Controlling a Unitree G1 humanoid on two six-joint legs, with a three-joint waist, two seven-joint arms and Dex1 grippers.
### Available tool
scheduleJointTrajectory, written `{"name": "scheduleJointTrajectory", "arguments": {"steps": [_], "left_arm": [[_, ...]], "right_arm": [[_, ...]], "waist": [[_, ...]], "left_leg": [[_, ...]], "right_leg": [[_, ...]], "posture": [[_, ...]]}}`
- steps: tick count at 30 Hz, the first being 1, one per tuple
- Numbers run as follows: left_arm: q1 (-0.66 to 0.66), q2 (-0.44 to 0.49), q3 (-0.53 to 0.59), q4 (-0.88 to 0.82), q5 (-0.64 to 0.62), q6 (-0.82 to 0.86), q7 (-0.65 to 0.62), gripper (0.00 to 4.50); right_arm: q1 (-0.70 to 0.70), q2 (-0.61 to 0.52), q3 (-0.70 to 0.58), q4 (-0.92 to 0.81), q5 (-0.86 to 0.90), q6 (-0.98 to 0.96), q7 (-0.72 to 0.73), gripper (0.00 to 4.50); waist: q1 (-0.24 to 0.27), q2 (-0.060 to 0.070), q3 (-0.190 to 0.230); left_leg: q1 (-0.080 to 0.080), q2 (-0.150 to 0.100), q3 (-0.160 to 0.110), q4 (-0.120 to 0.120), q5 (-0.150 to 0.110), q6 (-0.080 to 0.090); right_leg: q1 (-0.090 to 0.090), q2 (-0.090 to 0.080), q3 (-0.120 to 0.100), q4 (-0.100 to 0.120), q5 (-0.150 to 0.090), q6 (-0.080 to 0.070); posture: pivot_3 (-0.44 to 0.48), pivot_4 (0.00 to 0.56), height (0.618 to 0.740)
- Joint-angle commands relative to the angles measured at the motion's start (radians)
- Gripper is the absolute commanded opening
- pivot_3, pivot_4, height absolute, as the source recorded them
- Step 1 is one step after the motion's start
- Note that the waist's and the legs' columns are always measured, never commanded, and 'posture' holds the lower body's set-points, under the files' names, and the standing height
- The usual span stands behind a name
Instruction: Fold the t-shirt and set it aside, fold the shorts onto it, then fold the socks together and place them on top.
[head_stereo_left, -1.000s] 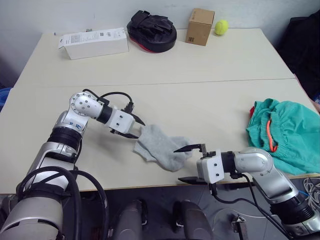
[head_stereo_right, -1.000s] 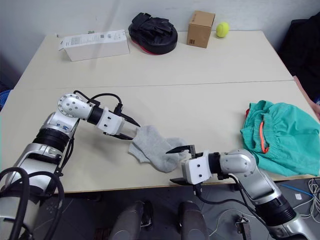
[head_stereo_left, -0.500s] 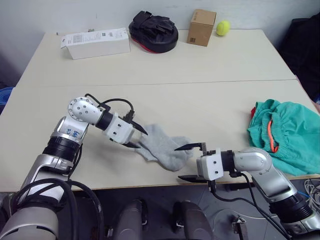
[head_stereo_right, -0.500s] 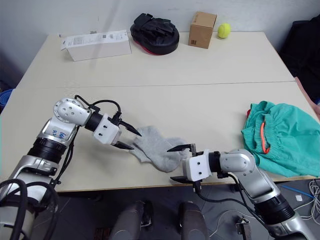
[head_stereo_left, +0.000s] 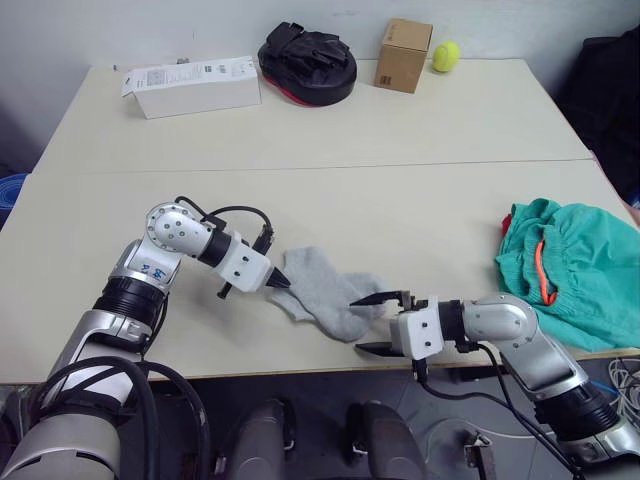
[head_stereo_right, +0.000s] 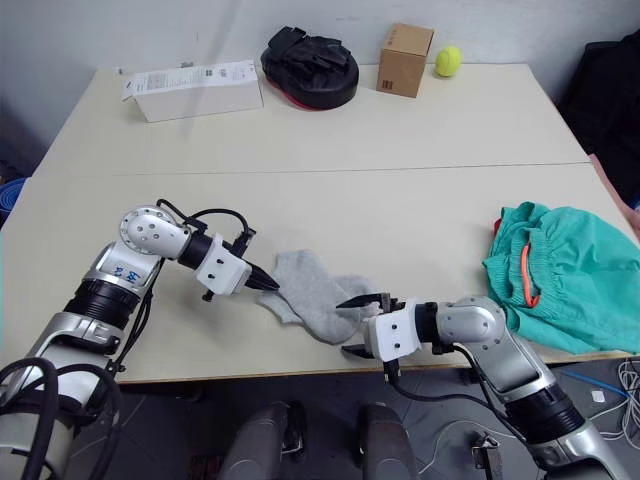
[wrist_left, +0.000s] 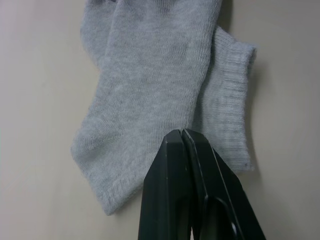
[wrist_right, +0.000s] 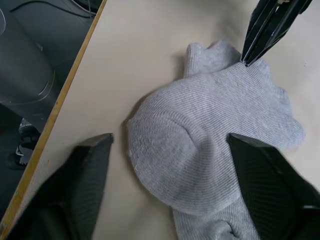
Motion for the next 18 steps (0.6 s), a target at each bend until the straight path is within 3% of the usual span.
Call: {"name": "scheduleJointTrajectory", "arguments": {"steps": [1, 7, 18], "left_arm": [[-0.016, 0.004, 0.008, -0.041, -0.016, 0.011, 0.002, 0.00], [-0.010, 0.010, 0.009, -0.050, -0.014, 0.021, 0.003, 0.00], [0.001, 0.029, 0.022, -0.095, -0.008, 0.064, 0.031, 0.00]], "right_arm": [[-0.009, 0.012, 0.001, 0.000, -0.004, -0.031, -0.019, 2.13], [-0.019, 0.015, -0.010, -0.009, 0.028, -0.022, -0.022, 0.05], [-0.078, -0.029, -0.038, -0.015, 0.142, -0.002, 0.065, 0.01]], "waist": [[0.000, 0.000, 0.000], [0.000, 0.000, 0.000], [-0.001, 0.000, 0.000]], "left_leg": [[0.000, 0.000, 0.000, 0.000, 0.000, 0.000], [0.000, 0.000, 0.000, 0.000, 0.000, 0.000], [0.000, 0.000, 0.000, 0.001, 0.000, 0.000]], "right_leg": [[0.000, 0.000, 0.000, 0.000, 0.000, 0.000], [0.000, 0.000, 0.000, 0.000, 0.000, 0.000], [0.000, 0.000, 0.001, 0.001, 0.000, 0.000]], "posture": [[0.000, 0.150, 0.740], [0.000, 0.150, 0.740], [0.000, 0.150, 0.740]]}}
